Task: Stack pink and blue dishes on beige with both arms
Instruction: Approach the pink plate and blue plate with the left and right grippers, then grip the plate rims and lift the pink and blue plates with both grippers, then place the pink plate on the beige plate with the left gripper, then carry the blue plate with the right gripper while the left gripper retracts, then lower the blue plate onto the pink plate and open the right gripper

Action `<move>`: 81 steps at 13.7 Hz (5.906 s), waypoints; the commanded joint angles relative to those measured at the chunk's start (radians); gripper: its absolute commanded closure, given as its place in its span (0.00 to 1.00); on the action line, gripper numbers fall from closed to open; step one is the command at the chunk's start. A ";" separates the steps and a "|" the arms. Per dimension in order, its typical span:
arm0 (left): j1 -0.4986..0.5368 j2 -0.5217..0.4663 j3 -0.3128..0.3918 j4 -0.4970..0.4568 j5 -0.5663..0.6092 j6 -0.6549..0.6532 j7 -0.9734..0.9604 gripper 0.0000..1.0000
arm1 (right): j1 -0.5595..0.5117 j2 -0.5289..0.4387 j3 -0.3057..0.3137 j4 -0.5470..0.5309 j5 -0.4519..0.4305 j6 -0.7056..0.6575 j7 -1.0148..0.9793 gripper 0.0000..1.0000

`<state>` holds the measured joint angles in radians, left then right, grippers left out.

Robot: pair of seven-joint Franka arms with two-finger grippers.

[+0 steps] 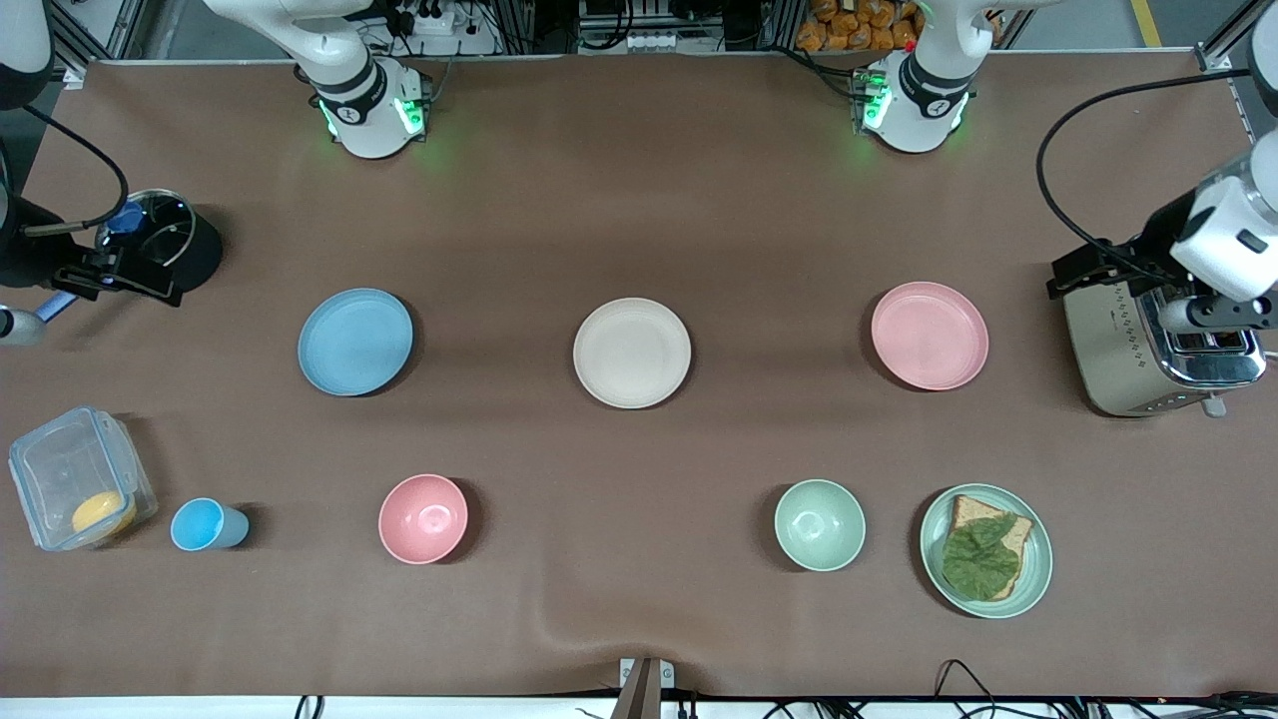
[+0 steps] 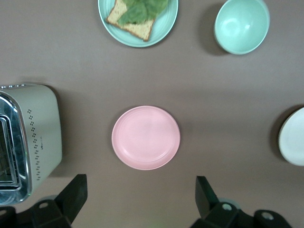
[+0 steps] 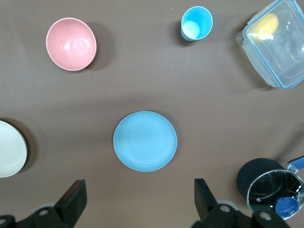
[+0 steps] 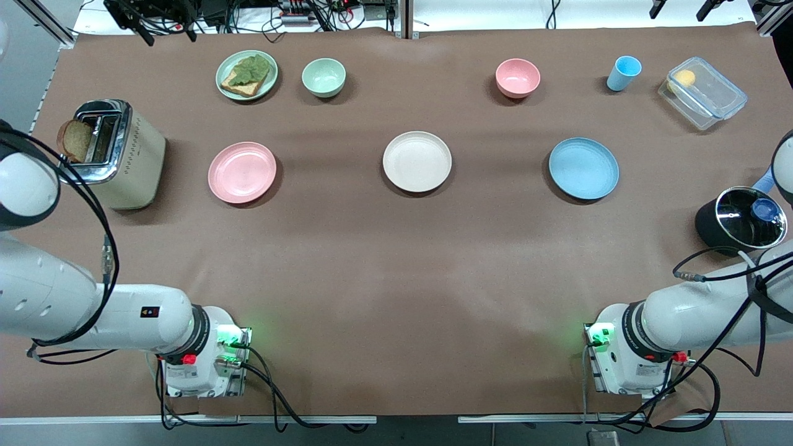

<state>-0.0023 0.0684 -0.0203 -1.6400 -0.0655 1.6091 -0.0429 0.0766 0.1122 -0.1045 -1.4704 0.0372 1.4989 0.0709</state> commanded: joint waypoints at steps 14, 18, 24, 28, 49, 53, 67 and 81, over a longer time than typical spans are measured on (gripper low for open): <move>0.105 0.269 -0.012 -0.474 0.070 0.478 0.198 0.00 | -0.146 0.012 0.005 -0.352 0.018 0.200 -0.237 0.00; 0.157 0.366 -0.013 -0.465 0.066 0.520 0.257 0.08 | -0.149 0.096 0.006 -0.415 0.044 0.265 -0.255 0.00; 0.163 0.410 -0.013 -0.452 -0.020 0.519 0.299 0.92 | -0.202 0.230 0.005 -0.425 0.141 0.313 -0.409 0.00; 0.166 0.400 -0.015 -0.429 -0.043 0.477 0.310 1.00 | -0.219 0.299 0.006 -0.478 0.200 0.423 -0.539 0.00; -0.307 0.659 -0.204 0.124 -0.444 0.418 0.143 1.00 | -0.242 0.455 0.012 -0.475 0.328 0.425 -0.724 0.83; -0.392 0.702 -0.199 0.123 -0.436 0.531 0.055 1.00 | -0.242 0.457 0.014 -0.449 0.328 0.388 -0.724 1.00; -0.262 0.458 -0.196 0.126 0.082 0.388 0.067 0.00 | -0.131 0.446 0.014 -0.337 0.431 0.235 -0.542 1.00; 0.059 0.088 -0.211 0.186 0.067 0.049 -0.114 0.00 | 0.432 0.446 0.014 -0.133 0.425 0.233 0.104 1.00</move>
<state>0.0597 0.1660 -0.2216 -1.4299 0.0223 1.6873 -0.0564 0.4711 0.5489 -0.0746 -1.6257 0.4539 1.7381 0.1300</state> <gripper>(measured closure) 0.000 0.965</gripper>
